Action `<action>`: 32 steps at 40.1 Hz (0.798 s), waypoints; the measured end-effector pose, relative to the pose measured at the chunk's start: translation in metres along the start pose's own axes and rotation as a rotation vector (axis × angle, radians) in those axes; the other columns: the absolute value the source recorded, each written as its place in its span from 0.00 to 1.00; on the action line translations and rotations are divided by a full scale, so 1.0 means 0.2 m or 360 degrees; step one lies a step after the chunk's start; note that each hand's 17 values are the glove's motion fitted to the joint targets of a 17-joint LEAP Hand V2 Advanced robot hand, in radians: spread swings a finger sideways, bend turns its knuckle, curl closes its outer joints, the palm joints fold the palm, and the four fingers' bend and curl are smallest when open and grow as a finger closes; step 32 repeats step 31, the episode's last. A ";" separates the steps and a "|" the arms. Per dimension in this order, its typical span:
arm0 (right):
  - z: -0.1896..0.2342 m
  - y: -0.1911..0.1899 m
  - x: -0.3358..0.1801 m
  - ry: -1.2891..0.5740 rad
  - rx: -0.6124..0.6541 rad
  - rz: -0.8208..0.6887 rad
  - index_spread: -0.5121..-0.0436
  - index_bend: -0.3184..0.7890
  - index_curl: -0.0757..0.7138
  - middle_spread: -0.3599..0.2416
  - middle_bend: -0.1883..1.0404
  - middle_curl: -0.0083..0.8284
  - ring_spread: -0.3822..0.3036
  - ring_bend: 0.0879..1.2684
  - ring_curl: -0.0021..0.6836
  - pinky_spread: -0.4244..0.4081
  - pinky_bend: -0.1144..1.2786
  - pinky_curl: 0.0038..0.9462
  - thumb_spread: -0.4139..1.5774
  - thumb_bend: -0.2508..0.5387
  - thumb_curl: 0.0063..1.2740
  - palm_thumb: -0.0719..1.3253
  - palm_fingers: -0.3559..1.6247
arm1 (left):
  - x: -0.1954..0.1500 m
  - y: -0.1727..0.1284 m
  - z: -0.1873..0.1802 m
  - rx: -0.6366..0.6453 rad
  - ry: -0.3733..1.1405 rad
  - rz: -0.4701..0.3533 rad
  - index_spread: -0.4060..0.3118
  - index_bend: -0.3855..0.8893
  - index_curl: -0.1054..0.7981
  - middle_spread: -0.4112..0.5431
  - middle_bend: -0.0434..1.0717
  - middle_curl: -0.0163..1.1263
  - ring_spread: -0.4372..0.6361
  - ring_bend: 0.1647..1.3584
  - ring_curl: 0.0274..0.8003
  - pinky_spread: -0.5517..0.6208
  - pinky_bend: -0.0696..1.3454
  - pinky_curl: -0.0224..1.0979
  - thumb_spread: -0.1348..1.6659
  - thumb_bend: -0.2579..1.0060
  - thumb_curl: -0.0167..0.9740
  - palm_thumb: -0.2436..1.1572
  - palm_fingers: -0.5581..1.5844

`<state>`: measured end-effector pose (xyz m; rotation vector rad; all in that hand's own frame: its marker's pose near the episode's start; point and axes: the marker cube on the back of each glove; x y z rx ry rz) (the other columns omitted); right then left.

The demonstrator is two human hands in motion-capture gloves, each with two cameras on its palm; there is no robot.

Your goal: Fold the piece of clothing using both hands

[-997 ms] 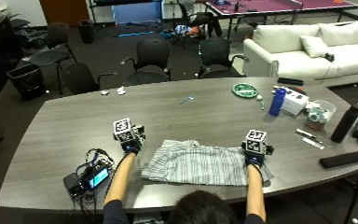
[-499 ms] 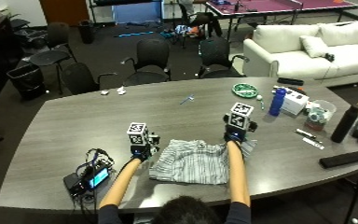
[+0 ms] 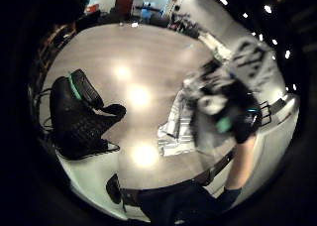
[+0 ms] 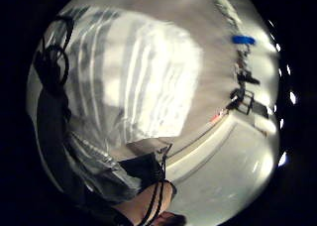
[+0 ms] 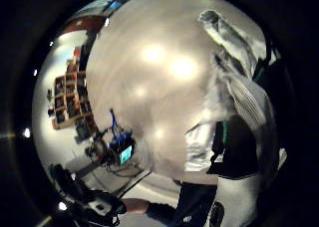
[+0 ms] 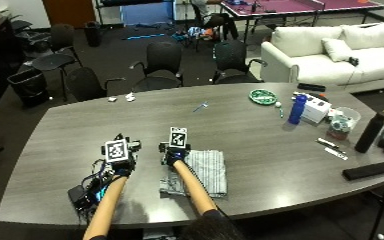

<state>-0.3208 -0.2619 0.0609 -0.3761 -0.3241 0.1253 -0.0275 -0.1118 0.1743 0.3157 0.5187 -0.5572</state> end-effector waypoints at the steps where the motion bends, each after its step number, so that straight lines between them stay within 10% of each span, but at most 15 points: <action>1: 0.05 -0.01 -0.05 -0.0024 -0.0053 -0.0023 0.61 0.40 0.65 0.26 0.44 0.64 0.16 0.44 0.70 0.06 0.51 0.43 0.40 0.26 0.54 0.74 0.80 | -0.03 0.03 -0.06 0.0029 0.0064 -0.0014 0.45 0.59 0.57 0.59 0.17 0.25 0.60 0.33 0.37 0.64 0.29 0.34 0.81 0.26 0.41 0.60 0.45; 8: 0.09 -0.01 -0.19 -0.0173 0.0000 -0.0169 0.71 0.33 0.56 0.36 0.38 0.62 0.20 0.46 0.70 0.10 0.57 0.43 0.56 0.29 0.50 0.70 0.75 | -0.30 0.01 -0.28 0.0433 -0.0157 -0.0075 0.42 0.60 0.60 0.53 0.16 0.24 0.52 0.30 0.37 0.54 0.30 0.35 0.80 0.26 0.46 0.63 0.52; 32: -0.26 0.15 0.25 -0.0180 0.0465 0.0000 0.77 0.39 0.48 0.34 0.35 0.60 0.24 0.43 0.66 0.14 0.54 0.41 0.72 0.30 0.44 0.70 0.78 | -0.07 0.06 -0.32 0.0051 -0.0003 0.0040 0.38 0.56 0.64 0.51 0.13 0.23 0.46 0.26 0.39 0.47 0.29 0.37 0.77 0.20 0.55 0.61 0.53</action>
